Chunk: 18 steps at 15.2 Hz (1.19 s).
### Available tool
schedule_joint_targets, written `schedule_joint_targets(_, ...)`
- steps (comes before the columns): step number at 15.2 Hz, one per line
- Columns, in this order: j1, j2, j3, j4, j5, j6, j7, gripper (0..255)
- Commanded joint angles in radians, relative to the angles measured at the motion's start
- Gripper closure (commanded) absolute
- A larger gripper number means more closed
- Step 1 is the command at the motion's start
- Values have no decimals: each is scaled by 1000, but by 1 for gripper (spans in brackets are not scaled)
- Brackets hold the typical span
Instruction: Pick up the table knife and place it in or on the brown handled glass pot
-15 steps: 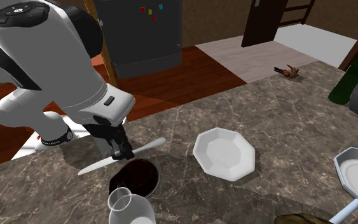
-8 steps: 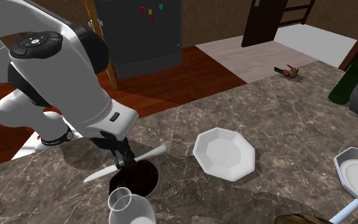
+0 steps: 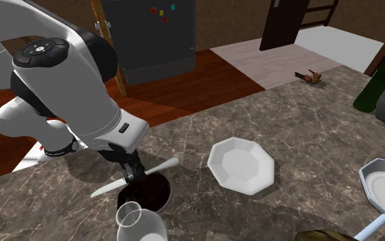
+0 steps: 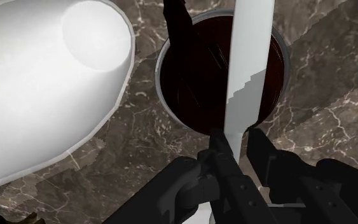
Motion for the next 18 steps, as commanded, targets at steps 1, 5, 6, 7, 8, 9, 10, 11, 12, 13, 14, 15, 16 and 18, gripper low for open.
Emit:
schedule_joint_targets(1, 0, 0, 0, 0, 0, 0, 0, 0)
schedule_joint_targets(5, 0, 0, 0, 0, 0, 0, 0, 0)
schedule_joint_targets(6, 0, 0, 0, 0, 0, 0, 0, 0)
schedule_joint_targets(7, -2, -13, 1, 21, -7, -33, 5, 0)
schedule_joint_targets(8, -4, -25, 1, 43, -13, -66, 9, 0)
schedule_joint_targets(9, -6, -35, 1, 66, -18, -99, 12, 0)
schedule_joint_targets(10, -8, -42, 2, 85, -21, -125, 14, 0)
schedule_joint_targets(11, -8, -42, 2, 85, -21, -125, 14, 0)
schedule_joint_targets(12, -8, -42, 2, 85, -21, -125, 14, 0)
schedule_joint_targets(13, -8, -42, 2, 85, -21, -125, 14, 0)
schedule_joint_targets(14, -8, -42, 2, 85, -21, -125, 14, 0)
schedule_joint_targets(15, -8, -42, 2, 85, -21, -125, 14, 0)
schedule_joint_targets(16, -8, -42, 2, 85, -21, -125, 14, 0)
schedule_joint_targets(18, -8, -42, 2, 85, -21, -125, 14, 0)
